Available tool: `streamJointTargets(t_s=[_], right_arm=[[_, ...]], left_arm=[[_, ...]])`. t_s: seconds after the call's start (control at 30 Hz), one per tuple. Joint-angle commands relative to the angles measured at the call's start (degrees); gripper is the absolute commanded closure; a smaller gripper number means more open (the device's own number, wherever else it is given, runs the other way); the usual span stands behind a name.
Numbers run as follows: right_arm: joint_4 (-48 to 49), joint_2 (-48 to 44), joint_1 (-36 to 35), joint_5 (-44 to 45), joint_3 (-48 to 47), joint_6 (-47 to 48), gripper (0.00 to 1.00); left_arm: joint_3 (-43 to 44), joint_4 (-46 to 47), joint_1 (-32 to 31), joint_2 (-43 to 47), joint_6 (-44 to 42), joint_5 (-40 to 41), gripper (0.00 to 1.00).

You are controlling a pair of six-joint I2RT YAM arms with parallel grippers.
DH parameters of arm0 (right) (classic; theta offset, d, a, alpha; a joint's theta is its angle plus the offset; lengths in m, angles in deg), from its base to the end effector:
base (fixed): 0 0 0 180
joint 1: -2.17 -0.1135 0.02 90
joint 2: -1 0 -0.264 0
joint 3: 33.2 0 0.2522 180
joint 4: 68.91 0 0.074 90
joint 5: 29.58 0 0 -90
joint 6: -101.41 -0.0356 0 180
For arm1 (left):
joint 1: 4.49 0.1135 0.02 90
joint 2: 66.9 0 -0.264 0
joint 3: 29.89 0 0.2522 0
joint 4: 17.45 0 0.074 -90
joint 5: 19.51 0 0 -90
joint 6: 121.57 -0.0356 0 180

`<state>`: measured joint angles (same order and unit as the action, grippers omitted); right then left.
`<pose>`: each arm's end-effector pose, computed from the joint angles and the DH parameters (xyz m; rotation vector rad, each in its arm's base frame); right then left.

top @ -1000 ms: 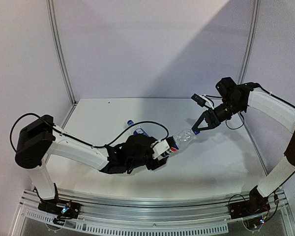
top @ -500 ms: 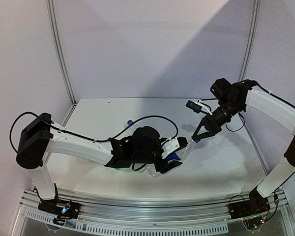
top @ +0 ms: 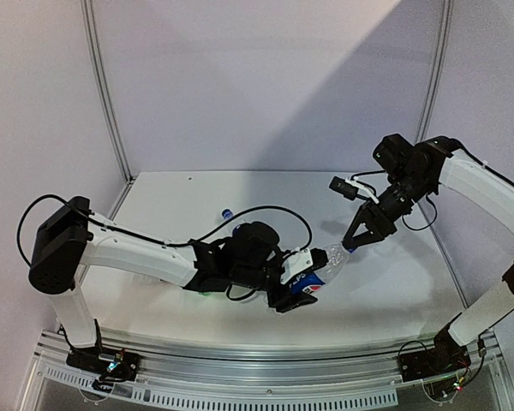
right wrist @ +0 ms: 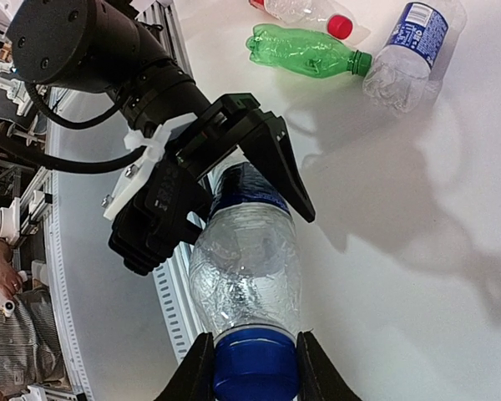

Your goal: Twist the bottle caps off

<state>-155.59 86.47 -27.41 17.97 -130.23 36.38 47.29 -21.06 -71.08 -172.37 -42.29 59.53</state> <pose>0.2247 0.1552 0.3303 -1.3704 2.3566 1.0708 0.1547 -0.3743 0.1908 1.4750 1.6551 -0.7637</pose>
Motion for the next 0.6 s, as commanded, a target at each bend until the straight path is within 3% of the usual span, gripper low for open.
streamJointTargets(t_s=[0.0,0.2,0.23,0.3,0.37,0.47,0.57], right_arm=[[-1.5,-0.4,-0.4,-0.4,-1.2,1.4,1.00],[-1.3,-1.1,-0.4,0.4,-1.1,1.5,0.98],[-1.1,-1.0,-0.4,0.8,-1.1,1.3,0.90],[0.1,-0.8,-0.4,2.0,-0.8,-0.4,0.62],[1.0,-1.1,-0.5,2.5,-0.2,-2.5,0.45],[1.6,-1.6,-0.4,1.8,-0.1,-6.3,0.35],[2.0,-1.6,-0.4,1.2,0.0,-11.0,0.34]], left_arm=[[0.6,-2.7,0.7,-1.0,0.9,-1.0,0.30],[-0.6,-1.4,1.4,-0.6,0.3,-0.5,0.45],[-1.0,-0.7,1.4,-0.3,0.1,0.1,0.49],[-1.6,0.5,1.4,0.0,0.0,2.0,0.54],[-2.7,2.0,1.4,0.4,-0.2,4.3,0.55],[-3.3,2.6,1.2,0.6,-0.8,6.3,0.58],[-3.6,2.7,1.0,0.6,-1.3,7.6,0.58]])
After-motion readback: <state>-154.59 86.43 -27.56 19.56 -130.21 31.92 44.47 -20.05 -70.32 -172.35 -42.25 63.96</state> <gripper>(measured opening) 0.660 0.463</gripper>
